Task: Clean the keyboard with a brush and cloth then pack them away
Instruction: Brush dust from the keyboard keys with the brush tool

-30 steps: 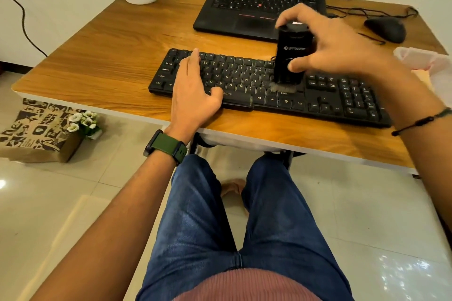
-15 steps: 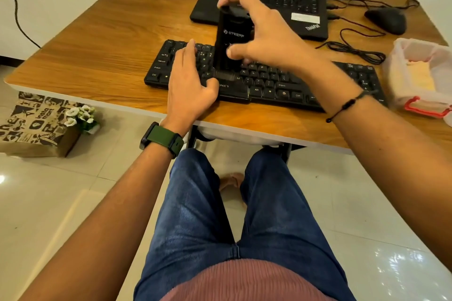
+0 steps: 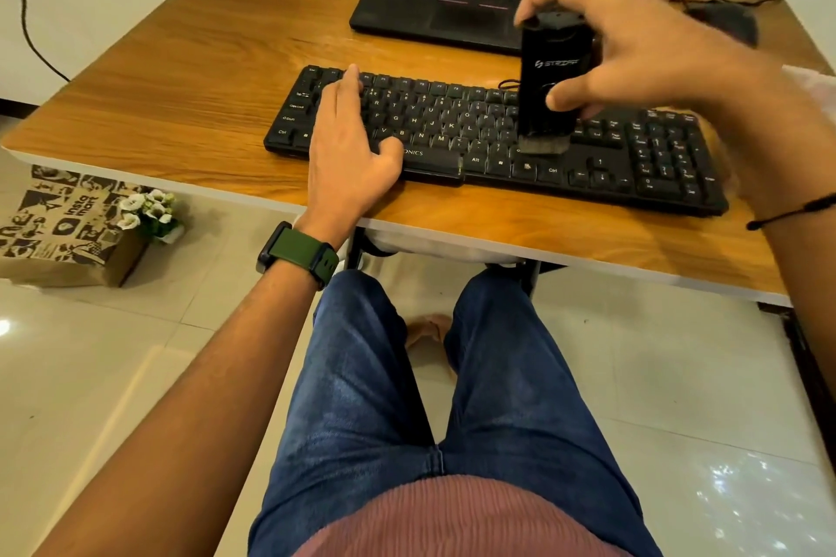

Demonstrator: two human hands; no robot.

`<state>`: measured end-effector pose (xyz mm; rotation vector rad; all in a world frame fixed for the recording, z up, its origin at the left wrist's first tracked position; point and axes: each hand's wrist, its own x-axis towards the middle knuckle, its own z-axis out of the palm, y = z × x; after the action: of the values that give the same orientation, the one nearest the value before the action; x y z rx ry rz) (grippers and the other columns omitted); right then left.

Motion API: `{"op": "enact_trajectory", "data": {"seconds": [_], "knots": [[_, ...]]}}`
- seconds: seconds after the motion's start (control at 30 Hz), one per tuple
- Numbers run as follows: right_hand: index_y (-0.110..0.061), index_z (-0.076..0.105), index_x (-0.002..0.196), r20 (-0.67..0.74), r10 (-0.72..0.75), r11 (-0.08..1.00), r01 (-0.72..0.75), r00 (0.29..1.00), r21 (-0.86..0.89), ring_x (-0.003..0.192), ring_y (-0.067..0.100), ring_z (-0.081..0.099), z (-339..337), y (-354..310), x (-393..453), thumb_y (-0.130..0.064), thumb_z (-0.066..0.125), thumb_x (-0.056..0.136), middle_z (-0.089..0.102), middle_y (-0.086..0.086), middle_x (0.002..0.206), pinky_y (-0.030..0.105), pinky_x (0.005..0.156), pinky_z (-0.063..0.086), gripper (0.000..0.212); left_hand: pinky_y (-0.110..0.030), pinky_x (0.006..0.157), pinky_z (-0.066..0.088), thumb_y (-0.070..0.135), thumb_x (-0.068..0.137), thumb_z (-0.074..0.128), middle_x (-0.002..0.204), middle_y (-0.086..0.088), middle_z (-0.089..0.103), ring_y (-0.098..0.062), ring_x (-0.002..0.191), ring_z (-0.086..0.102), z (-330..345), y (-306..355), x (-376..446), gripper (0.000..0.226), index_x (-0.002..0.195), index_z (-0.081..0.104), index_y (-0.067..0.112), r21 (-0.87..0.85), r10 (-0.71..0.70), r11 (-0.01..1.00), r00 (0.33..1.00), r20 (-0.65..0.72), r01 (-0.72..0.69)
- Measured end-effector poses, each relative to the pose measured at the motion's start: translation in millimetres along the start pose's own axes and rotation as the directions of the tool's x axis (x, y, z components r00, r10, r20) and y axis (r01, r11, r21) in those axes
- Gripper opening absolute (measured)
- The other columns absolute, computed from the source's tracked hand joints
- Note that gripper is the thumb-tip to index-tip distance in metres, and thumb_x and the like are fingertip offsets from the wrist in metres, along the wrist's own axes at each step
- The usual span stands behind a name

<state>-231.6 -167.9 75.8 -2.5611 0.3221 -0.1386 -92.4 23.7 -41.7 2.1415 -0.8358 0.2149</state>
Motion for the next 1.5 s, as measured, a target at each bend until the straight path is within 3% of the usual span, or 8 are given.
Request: {"op": "enact_trajectory", "data": {"seconds": [0.1,0.3,0.57,0.77,0.93,1.23,1.37,1.5], "knots": [[-0.034,0.039,0.124,0.021,0.038,0.999,-0.038,0.999,-0.018,0.087,0.022,0.055,-10,4,-4,0.002,0.067,0.076,0.043,0.001,0.12,0.03,0.053,0.057,0.067,-0.022,0.097,0.031,0.015,0.078,0.055,0.132,-0.012,0.041,-0.02,0.123,0.039,0,0,0,0.072,0.142,0.025,0.002,-0.003,-0.003,1.0,1.0,-0.004,0.003],[-0.034,0.039,0.125,0.109,-0.058,0.995,0.066,0.992,-0.079,0.077,0.003,0.049,19,-16,9,-0.003,0.067,0.076,0.042,-0.003,0.113,0.022,0.048,0.052,0.064,-0.023,0.098,0.03,0.014,0.079,0.055,0.133,-0.011,0.04,-0.019,0.124,0.038,0,-1,0,0.072,0.142,0.024,0.003,-0.004,-0.002,1.0,1.0,-0.005,0.002],[-0.019,0.039,0.126,-0.118,-0.192,0.948,0.215,0.974,0.235,0.084,0.026,0.063,57,-44,34,-0.005,0.067,0.074,0.044,-0.006,0.114,0.033,0.059,0.058,0.061,-0.015,0.091,0.026,0.017,0.077,0.052,0.131,-0.012,0.042,-0.021,0.124,0.039,2,-3,0,0.072,0.142,0.025,0.001,-0.004,0.013,1.0,1.0,-0.014,-0.014],[-0.028,0.038,0.124,-0.078,-0.084,0.979,0.097,0.993,0.181,0.086,0.022,0.061,36,-11,15,-0.003,0.066,0.077,0.042,-0.002,0.117,0.029,0.061,0.059,0.06,-0.022,0.097,0.03,0.013,0.079,0.055,0.134,-0.012,0.04,-0.021,0.125,0.038,2,-3,1,0.071,0.142,0.025,0.002,0.008,0.018,1.0,1.0,-0.012,-0.018],[-0.028,0.039,0.125,-0.229,0.025,0.989,0.009,0.973,0.147,0.09,0.015,0.054,9,14,-6,-0.002,0.066,0.076,0.038,-0.004,0.121,0.019,0.052,0.056,0.062,-0.018,0.094,0.027,0.013,0.079,0.054,0.134,-0.011,0.039,-0.019,0.125,0.038,3,-2,1,0.071,0.143,0.025,0.003,0.011,0.013,1.0,1.0,-0.018,-0.012],[-0.026,0.038,0.128,-0.162,-0.111,0.992,0.1,0.98,-0.079,0.089,0.013,0.05,30,-12,4,-0.011,0.068,0.076,0.044,-0.008,0.109,0.009,0.06,0.04,0.063,-0.017,0.092,0.026,0.013,0.08,0.055,0.133,-0.011,0.04,-0.02,0.124,0.039,1,-1,-1,0.07,0.142,0.026,0.003,0.002,0.022,1.0,1.0,-0.021,-0.022],[-0.026,0.04,0.123,-0.168,-0.013,0.956,0.061,0.986,0.286,0.089,0.016,0.059,41,-20,11,-0.007,0.07,0.075,0.047,-0.009,0.108,0.026,0.057,0.057,0.06,-0.017,0.095,0.026,0.015,0.079,0.055,0.134,-0.011,0.04,-0.02,0.125,0.038,-1,1,-1,0.069,0.141,0.028,0.003,0.0,0.032,0.999,0.999,-0.006,-0.032],[-0.022,0.042,0.11,-0.237,0.216,0.719,0.01,0.947,0.695,0.095,0.023,0.064,58,-15,7,-0.003,0.072,0.074,0.051,0.003,0.113,0.034,0.062,0.059,0.051,-0.018,0.096,0.028,0.027,0.076,0.048,0.129,-0.013,0.044,-0.02,0.121,0.042,-3,10,-1,0.066,0.136,0.036,0.003,-0.017,0.116,0.993,0.993,0.023,-0.116]]}}
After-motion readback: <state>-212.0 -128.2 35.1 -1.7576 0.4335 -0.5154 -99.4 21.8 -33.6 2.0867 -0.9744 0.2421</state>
